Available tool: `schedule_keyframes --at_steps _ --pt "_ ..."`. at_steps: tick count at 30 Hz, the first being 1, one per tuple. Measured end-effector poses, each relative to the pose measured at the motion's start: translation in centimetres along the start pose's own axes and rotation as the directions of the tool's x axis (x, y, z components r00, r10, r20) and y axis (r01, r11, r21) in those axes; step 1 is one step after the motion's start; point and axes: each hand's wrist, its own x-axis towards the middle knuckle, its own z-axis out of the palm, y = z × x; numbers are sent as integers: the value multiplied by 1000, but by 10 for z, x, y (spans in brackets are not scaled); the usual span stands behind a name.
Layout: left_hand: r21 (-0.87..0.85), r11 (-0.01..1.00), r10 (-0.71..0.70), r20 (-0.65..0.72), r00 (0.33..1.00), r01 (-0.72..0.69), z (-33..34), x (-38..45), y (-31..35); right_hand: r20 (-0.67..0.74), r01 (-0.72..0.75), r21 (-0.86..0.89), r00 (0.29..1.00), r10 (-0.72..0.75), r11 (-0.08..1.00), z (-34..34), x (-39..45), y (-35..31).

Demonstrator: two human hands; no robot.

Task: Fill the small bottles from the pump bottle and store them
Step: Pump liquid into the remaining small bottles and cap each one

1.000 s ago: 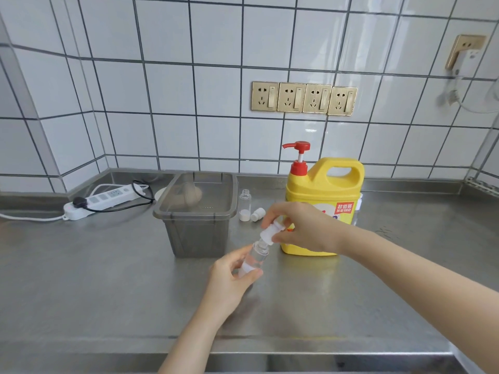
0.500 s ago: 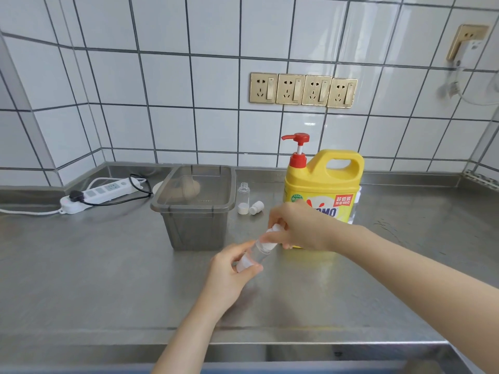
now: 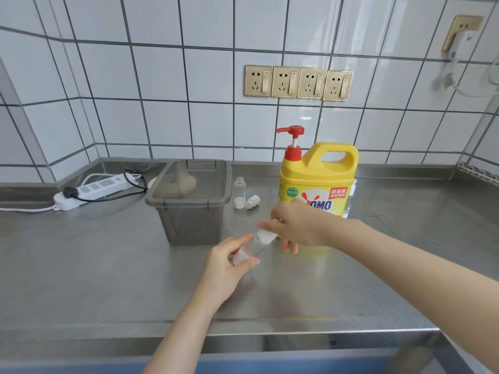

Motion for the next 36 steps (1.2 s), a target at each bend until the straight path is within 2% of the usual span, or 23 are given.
schedule_keyframes --at_steps 5,11,13,17,20,22,26,30,34,36 --pt "-20 1000 10 -3 1000 -10 0 0 0 -14 32 81 999 -31 996 -1 -1 6" --pt "-26 1000 -5 9 1000 5 0 1 -5 -11 -16 28 1000 16 999 1 0 8" --pt "-39 999 -6 3 1000 6 1 2 -5 -18 12 40 1000 -12 999 0 -1 9" --pt "-37 999 -23 15 1000 24 1 2 -6 -56 61 -69 996 -65 996 3 -2 7" --pt "-38 999 -25 30 999 26 0 1 -7 -44 -1 -19 999 0 1000 1 -1 8" --pt "-41 999 -24 15 1000 24 0 1 -5 -42 7 11 999 -7 1000 -1 -2 7" --pt "-55 998 -28 11 1000 28 0 1 -6 -52 48 -56 997 -50 997 1 -3 5" --pt "-55 998 -31 31 999 33 0 0 -5 -29 -19 17 999 19 1000 1 -4 6" --pt "-64 997 -39 20 999 40 0 1 -6 -19 32 -48 999 -33 998 1 -5 6" --pt "-55 998 -36 35 999 38 0 1 -7 -25 8 -58 1000 -9 998 4 -4 5"
